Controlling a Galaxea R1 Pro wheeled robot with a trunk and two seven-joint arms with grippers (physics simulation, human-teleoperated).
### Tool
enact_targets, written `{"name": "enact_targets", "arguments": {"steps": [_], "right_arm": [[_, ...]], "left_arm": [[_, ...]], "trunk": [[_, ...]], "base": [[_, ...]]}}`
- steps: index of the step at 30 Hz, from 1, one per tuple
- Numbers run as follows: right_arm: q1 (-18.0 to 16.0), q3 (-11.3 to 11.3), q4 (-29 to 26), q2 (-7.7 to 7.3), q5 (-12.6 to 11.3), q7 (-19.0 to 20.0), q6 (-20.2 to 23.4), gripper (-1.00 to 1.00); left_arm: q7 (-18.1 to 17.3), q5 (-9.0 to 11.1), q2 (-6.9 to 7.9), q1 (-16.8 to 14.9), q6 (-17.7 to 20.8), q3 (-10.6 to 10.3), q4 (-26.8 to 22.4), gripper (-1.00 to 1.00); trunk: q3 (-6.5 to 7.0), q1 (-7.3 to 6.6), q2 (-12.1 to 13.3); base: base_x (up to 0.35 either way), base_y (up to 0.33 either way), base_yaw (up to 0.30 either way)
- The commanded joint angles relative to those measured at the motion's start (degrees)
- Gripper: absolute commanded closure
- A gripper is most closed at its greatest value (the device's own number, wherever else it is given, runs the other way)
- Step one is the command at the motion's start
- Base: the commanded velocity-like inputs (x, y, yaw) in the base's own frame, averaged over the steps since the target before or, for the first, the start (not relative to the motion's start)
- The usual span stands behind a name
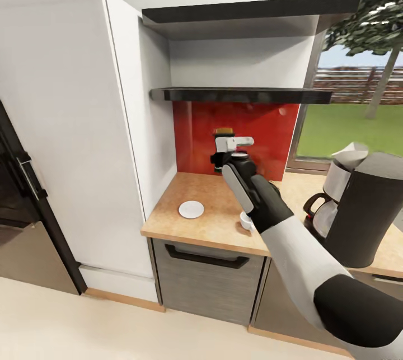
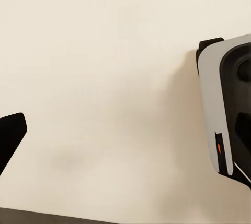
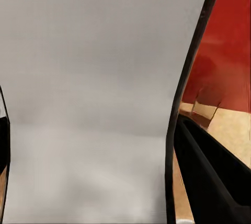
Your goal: Set up a coffee station on the kitchen countertop: keep the coffee maker on the countertop, move the bottle of coffee from the kitchen shelf to the counter next to the coffee maker, place a paper coffee filter on top of the coffee maker, put the saucer next to the coffee maker with the coffee cup on the saucer, and place the electric kettle next to the coffee maker.
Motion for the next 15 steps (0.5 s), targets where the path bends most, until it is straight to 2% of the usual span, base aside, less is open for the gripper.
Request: {"name": "enact_targets", "arguments": {"steps": [1,2,3,8,15], "right_arm": [[0.1,0.1,2.9,-0.69,-0.8,-1.4,-4.5,1.0],[0.2,0.1,5.7,-1.49,-0.8,-2.1,-8.3,1.0],[0.3,0.1,7.1,-1.99,-0.8,-2.3,-10.3,1.0],[0.3,0.3,14.0,-3.53,-0.3,-2.7,-17.8,1.0],[0.3,0.5,22.7,-3.69,6.6,-2.8,-27.5,1.0]], "left_arm": [[-0.4,0.6,0.0,0.0,-0.2,-0.3,0.0,-1.0],[-0.4,0.6,0.0,0.0,-0.2,-0.3,0.0,-1.0],[-0.4,0.6,0.0,0.0,-0.2,-0.3,0.0,-1.0],[-0.4,0.7,-0.02,0.0,-0.2,-0.3,-0.1,-1.0],[-0.5,0.4,-1.36,0.0,-0.2,-0.4,-0.1,-1.0]], "trunk": [[-0.13,0.03,-0.1],[-0.13,0.03,-0.1],[-0.13,0.03,-0.1],[-0.13,0.03,-0.1],[-0.13,0.03,-0.1]], "base": [[0.0,0.0,0.0],[0.0,0.0,0.0],[0.0,0.0,0.0],[0.0,0.0,0.0],[0.0,0.0,0.0]]}}
